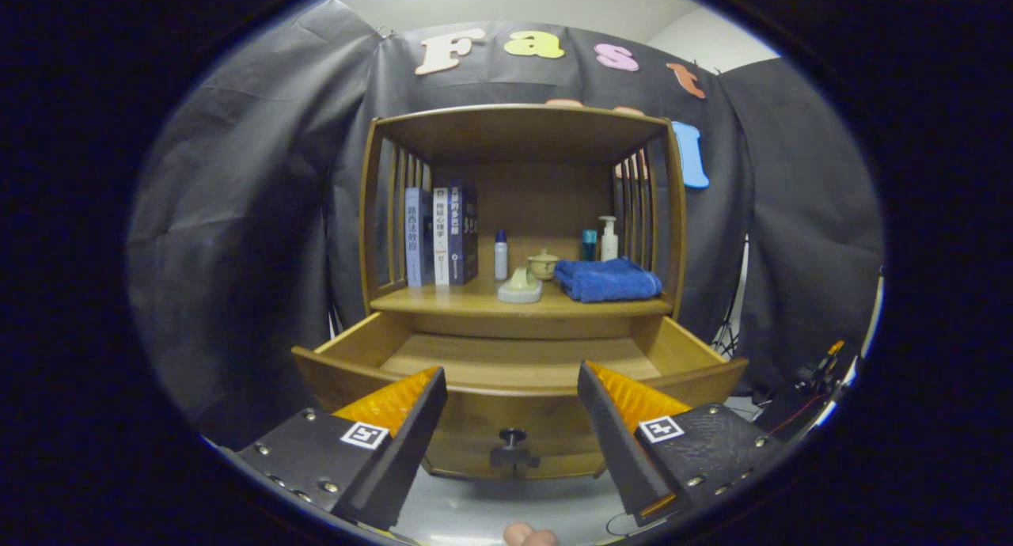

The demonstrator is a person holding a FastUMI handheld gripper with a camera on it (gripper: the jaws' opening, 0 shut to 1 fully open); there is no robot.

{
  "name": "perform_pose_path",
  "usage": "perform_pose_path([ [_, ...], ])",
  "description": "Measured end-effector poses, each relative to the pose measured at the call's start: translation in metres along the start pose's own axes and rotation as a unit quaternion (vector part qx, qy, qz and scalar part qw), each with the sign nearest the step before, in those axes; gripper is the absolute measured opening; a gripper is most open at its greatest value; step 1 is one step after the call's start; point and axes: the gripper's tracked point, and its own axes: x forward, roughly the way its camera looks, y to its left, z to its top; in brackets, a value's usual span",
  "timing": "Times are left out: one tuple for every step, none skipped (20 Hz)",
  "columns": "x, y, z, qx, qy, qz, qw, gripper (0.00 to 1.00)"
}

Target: Pull open the drawer, take out the items inside it, and place them on the countertop above the cabinet.

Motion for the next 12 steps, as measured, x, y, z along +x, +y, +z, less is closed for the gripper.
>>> perform_pose_path([
  [0.002, -0.001, -0.013, 0.006, 0.012, 0.0, 1.0, 0.99],
  [0.004, -0.002, -0.025, 0.013, 0.023, 0.001, 1.0, 0.99],
  [0.006, -0.005, -0.035, 0.018, 0.029, 0.001, 0.999, 0.99],
  [0.01, -0.008, -0.043, 0.023, 0.032, -0.002, 0.999, 0.99],
  [0.013, -0.01, -0.048, 0.027, 0.033, -0.004, 0.999, 0.99],
  [0.016, -0.012, -0.056, 0.03, 0.034, -0.006, 0.999, 0.99],
  [0.02, -0.014, -0.062, 0.027, 0.035, -0.008, 0.999, 0.99],
  [0.023, -0.014, -0.069, 0.022, 0.036, -0.01, 0.999, 0.99],
  [0.026, -0.012, -0.074, 0.018, 0.038, -0.007, 0.999, 0.99],
  [0.029, -0.006, -0.078, 0.013, 0.036, 0.001, 0.999, 0.99],
  [0.033, -0.002, -0.081, 0.005, 0.033, 0.003, 0.999, 0.99],
  [0.037, -0.003, -0.086, -0.001, 0.031, -0.001, 1.0, 0.99],
])
